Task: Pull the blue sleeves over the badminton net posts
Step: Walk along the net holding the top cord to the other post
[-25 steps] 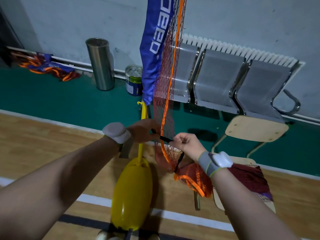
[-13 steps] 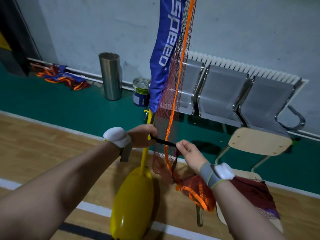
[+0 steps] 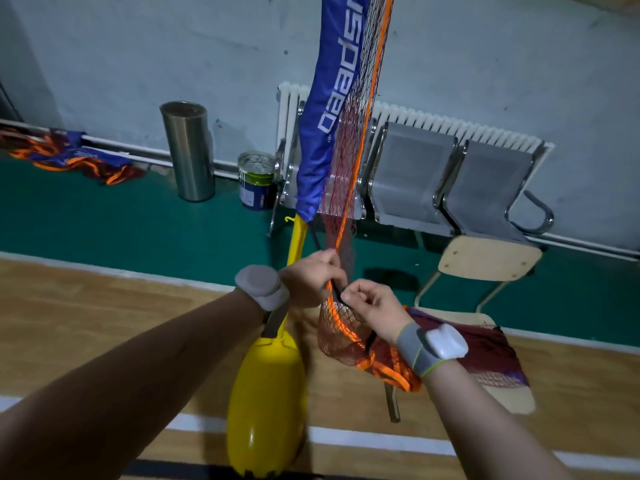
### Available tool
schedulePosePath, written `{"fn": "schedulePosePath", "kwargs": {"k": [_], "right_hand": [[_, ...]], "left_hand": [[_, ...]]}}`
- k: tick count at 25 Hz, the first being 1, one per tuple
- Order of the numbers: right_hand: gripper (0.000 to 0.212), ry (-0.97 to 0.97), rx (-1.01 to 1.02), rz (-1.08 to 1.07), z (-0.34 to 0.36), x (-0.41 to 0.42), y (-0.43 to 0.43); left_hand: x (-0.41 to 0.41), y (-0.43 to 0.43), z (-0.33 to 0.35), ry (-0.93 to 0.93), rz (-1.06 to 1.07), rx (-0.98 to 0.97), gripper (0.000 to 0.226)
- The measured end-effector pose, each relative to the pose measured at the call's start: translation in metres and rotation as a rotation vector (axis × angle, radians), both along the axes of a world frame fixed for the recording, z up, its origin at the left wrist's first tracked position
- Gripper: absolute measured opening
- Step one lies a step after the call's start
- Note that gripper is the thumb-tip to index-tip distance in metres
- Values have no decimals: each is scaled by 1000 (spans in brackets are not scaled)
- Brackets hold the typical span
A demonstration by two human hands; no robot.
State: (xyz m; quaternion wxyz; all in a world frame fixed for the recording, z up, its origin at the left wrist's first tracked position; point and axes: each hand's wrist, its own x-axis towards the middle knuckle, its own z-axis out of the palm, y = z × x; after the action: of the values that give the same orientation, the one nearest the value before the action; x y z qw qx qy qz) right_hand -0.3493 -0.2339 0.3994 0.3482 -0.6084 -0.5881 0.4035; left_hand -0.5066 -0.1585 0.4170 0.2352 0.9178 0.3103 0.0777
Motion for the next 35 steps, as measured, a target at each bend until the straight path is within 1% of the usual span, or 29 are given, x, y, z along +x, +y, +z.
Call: {"fn": "schedulePosePath", "kwargs": {"k": [1, 3, 5, 9, 14, 16, 18, 24, 26, 28, 29, 31, 33, 35], "right_hand": [[20, -1, -4, -7, 1, -1, -4], [16, -12, -33, -33, 1, -3, -9], [19, -31, -54, -87, -1, -6, -17], [30, -75, -53, -125, -4, -14, -25], [33, -43, -50, -155, -4, -12, -39], [28, -5, -48, -163, 1, -7, -44], [17, 32, -33, -173, 9, -4, -46], [12, 53, 18, -152, 27, 5, -38], [15, 70, 15, -131, 31, 9, -39], [15, 66, 20, -105, 34, 15, -43], [11, 69, 20, -95, 34, 16, -44], [7, 92, 25, -95, 36, 24, -49], [12, 94, 27, -122, 35, 33, -53], [13, 77, 26, -142, 32, 43, -58]], "left_hand": [[-1, -3, 1, 10, -3, 29, 31], [-4, -5, 3, 93, -17, 44, 30], [-9, -8, 4, 146, -12, 44, 28], [-23, -13, 5, 89, 29, 38, 21], [-47, -5, 9, 41, 91, 32, 17], [-53, -1, 10, 41, 108, 28, 17], [-55, 1, 10, 58, 121, 8, 18], [-40, -6, 14, 89, 153, -27, 21], [-30, -11, 17, 112, 149, -37, 27], [-15, -19, 19, 93, 94, -39, 39], [-7, -24, 21, 77, 55, -28, 44], [14, -36, 26, 48, -14, -13, 49], [29, -43, 28, 52, -41, -45, 45], [37, -46, 27, 91, -36, -60, 36]]}}
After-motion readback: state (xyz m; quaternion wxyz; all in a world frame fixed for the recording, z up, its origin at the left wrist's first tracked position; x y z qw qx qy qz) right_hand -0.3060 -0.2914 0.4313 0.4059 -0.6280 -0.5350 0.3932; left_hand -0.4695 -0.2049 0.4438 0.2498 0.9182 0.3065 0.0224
